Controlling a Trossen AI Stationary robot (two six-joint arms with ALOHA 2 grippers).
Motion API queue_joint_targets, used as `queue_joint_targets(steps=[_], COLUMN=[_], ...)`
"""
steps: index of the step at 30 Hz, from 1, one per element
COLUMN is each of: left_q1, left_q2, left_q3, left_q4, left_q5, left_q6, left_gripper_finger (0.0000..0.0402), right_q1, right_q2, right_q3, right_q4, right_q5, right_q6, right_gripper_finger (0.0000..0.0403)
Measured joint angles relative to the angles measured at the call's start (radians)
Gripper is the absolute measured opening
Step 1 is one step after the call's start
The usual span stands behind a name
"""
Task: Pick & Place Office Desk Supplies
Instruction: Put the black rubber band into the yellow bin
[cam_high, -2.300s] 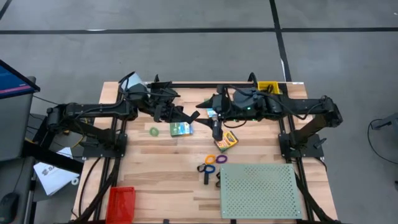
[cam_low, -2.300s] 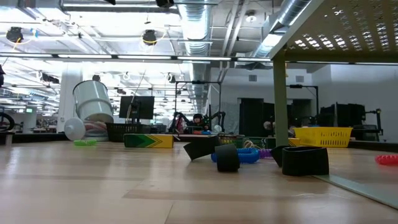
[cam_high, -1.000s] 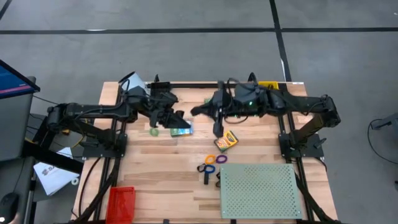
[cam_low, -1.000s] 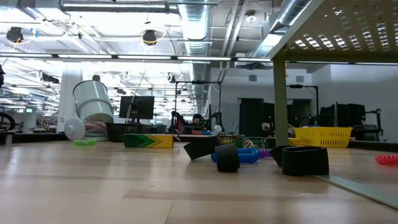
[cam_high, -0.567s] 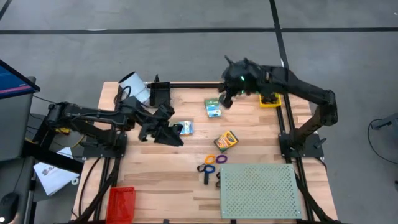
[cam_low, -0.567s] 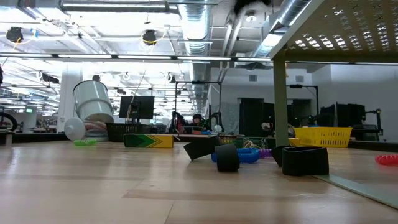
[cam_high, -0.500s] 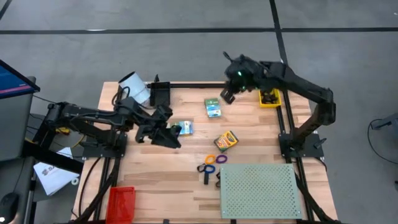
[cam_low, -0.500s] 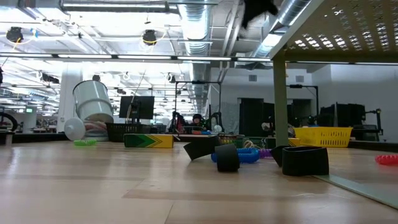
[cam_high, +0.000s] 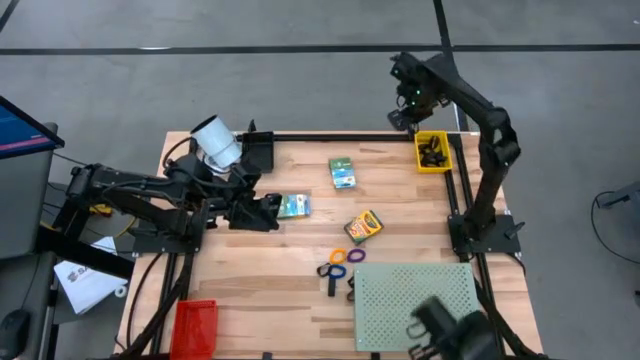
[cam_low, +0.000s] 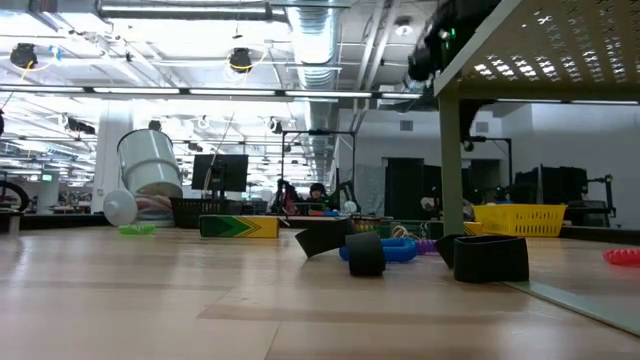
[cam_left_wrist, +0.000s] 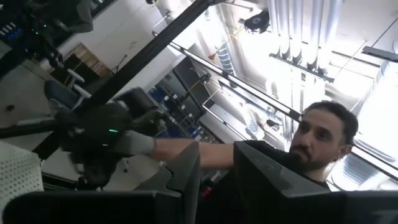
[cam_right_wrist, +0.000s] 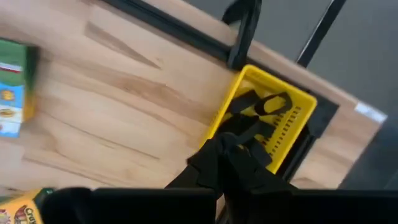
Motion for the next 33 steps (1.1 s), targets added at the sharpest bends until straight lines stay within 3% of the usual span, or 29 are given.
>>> queue_joint_targets(steps=[7, 15, 22, 28, 33], left_q1=[0.000, 0.001, 0.008, 0.009, 0.007], left_q2=[0.000, 0.000, 0.000, 0.001, 0.001], left_q3=[0.000, 0.000, 0.000, 0.000, 0.000], left_q4=[0.003, 0.003, 0.007, 0.019, 0.031], left_q5=[-0.024, -0.033, -0.036, -0.063, -0.075], left_q6=[0.033, 0.052, 0.044, 0.042, 0.042], left_gripper_finger=[0.0092, 0.0092, 0.0092, 0.0092, 0.0092], right_q1=[-0.115, -0.185, -0.189, -0.217, -0.229], right_q2=[0.078, 0.049, 0.038, 0.038, 0.030], right_q3=[-0.032, -0.226, -0.230, -0.229, -0.219], right_q4=[-0.039, -0.031, -0.001, -0.038, -0.032], right_q5=[-0.024, -0.016, -0.002, 0.074, 0.056], right_q6=[-0.036, 0.004, 0.002, 0.010, 0.003], right_gripper_finger=[0.0000, 0.0000, 0.0003, 0.0031, 0.0042])
